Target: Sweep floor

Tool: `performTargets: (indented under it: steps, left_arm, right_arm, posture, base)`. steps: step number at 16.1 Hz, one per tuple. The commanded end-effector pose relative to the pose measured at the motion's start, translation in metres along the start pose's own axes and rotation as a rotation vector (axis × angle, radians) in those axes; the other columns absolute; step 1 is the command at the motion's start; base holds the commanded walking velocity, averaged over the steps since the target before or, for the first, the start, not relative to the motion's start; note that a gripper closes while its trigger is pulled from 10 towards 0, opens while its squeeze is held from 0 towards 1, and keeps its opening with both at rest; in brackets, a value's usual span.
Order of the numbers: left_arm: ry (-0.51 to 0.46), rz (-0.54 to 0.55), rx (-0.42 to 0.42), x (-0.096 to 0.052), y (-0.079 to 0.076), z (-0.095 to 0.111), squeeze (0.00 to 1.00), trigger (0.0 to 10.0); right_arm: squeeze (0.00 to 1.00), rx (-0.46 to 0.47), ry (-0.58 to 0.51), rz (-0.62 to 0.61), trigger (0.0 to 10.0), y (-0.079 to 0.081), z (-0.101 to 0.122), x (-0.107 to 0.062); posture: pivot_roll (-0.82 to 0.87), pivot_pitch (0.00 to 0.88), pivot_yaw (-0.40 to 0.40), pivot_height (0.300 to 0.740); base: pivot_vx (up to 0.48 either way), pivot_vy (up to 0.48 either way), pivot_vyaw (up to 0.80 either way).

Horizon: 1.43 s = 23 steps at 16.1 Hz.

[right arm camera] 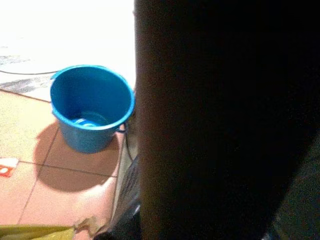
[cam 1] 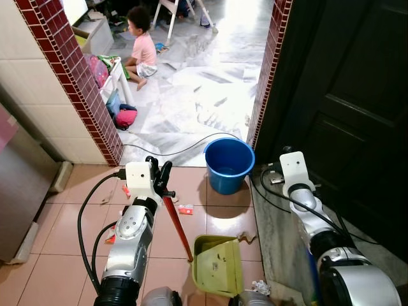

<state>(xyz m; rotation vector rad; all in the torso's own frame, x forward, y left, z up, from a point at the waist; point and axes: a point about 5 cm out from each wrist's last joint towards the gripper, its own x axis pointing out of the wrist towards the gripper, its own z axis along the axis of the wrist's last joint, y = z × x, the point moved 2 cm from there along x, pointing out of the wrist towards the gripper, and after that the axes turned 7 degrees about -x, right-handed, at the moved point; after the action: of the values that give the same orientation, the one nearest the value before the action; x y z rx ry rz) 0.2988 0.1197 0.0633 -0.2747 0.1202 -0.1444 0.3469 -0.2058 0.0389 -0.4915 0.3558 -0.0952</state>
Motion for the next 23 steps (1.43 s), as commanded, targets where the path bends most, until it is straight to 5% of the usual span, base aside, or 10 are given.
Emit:
performTargets:
  steps: [1,3,5,7,12,14,17,23]
  left_arm:
    - [-0.049,-0.003,0.004,0.003,-0.002,0.013,0.0,10.0]
    - [-0.052,-0.003,0.002,0.004,-0.003,0.013,0.0,10.0]
    - [-0.054,-0.001,0.001,0.005,-0.003,0.014,0.0,10.0]
    - [-0.054,0.001,-0.001,0.006,-0.004,0.013,0.0,10.0]
    - [-0.053,0.001,0.0,0.009,-0.006,0.012,0.0,10.0]
    - [-0.054,0.0,0.001,0.01,-0.007,0.012,0.0,10.0]
    - [-0.067,0.03,0.027,0.01,-0.001,0.015,0.0,10.0]
    - [-0.11,0.203,0.193,0.003,0.035,0.028,0.0,10.0]
  right_arm:
    - [0.0,0.078,0.03,0.008,10.0,0.002,0.004,0.003]
    - [0.0,0.329,0.052,0.083,10.0,0.015,0.02,0.006]
    - [0.0,0.481,-0.005,0.152,10.0,0.024,0.042,0.007]
    - [0.0,0.705,-0.172,0.347,10.0,0.034,0.101,0.001]
    - [0.0,0.73,-0.334,0.575,10.0,0.036,0.154,-0.023]
    - [0.0,0.552,-0.483,0.557,10.0,0.027,0.167,-0.033]
    - [0.0,0.441,-0.595,0.512,10.0,0.017,0.172,-0.041]
    - [0.0,0.445,-0.74,0.473,10.0,0.003,0.19,-0.06]
  posture:
    - [-0.02,0.0,0.029,0.74]
    - [-0.03,0.0,0.025,0.74]
    - [-0.03,0.0,0.025,0.74]
    - [-0.04,0.0,0.022,0.74]
    - [-0.05,0.0,0.025,0.74]
    - [-0.05,0.0,0.024,0.74]
    - [-0.06,0.0,0.026,0.74]
    - [-0.05,0.0,0.035,0.74]
  base:
    - [0.0,0.0,0.0]
    - [0.0,0.0,0.0]
    - [0.0,0.0,0.0]
    - [0.0,0.0,0.0]
    - [0.0,0.0,0.0]
    - [0.0,0.0,0.0]
    - [0.0,0.0,0.0]
    - [0.0,0.0,0.0]
